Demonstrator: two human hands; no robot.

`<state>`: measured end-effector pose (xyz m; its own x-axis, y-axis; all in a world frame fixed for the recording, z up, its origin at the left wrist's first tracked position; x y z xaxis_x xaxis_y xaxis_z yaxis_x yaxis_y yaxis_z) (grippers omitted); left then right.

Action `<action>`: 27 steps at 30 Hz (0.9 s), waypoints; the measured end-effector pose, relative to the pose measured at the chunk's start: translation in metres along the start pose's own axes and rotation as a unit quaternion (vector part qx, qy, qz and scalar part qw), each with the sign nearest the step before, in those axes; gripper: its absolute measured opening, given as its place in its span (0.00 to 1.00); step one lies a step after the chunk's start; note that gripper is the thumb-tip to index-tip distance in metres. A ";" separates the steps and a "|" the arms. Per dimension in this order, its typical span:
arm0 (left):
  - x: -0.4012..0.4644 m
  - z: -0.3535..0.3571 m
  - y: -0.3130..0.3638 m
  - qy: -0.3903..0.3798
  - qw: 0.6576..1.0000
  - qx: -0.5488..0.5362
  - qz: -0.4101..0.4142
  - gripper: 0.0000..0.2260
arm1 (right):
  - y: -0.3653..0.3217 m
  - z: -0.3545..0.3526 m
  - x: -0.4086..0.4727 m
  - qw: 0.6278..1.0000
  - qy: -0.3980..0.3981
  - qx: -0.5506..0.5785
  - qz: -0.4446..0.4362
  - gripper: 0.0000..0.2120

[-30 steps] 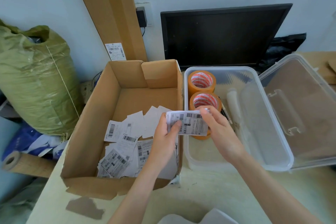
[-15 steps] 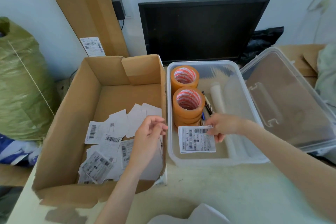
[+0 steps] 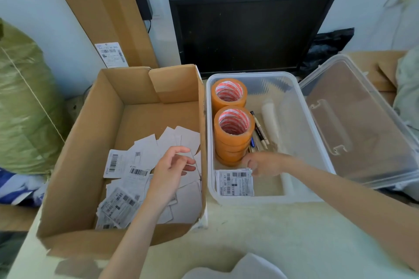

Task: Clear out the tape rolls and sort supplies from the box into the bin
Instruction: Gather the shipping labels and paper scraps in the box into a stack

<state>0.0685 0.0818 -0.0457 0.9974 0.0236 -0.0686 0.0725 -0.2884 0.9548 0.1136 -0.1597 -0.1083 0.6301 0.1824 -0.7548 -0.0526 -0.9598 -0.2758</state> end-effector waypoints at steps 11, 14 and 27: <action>0.054 -0.039 -0.047 0.016 0.982 0.189 -0.018 0.11 | -0.032 -0.024 -0.069 0.955 0.121 0.246 -0.111 0.06; 0.069 -0.051 -0.082 0.011 0.955 0.291 -0.055 0.16 | -0.056 -0.025 -0.089 0.905 0.118 0.376 -0.157 0.06; 0.055 -0.045 -0.127 -0.225 0.837 0.499 -0.006 0.29 | -0.101 0.004 -0.084 0.821 0.133 0.533 -0.155 0.09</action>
<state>0.1136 0.1629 -0.1573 0.8799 -0.2672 -0.3929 -0.1764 -0.9515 0.2519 0.0633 -0.0771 -0.0192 0.8809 0.1934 -0.4319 -0.4164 -0.1168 -0.9016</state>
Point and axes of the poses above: each hand's wrist, its own x-axis towards the middle knuckle, its own z-axis out of the palm, y = z × x, the point moved 5 cm from there along x, towards the middle knuckle, and after that the axes turned 12 degrees about z, right-handed, at the moved point
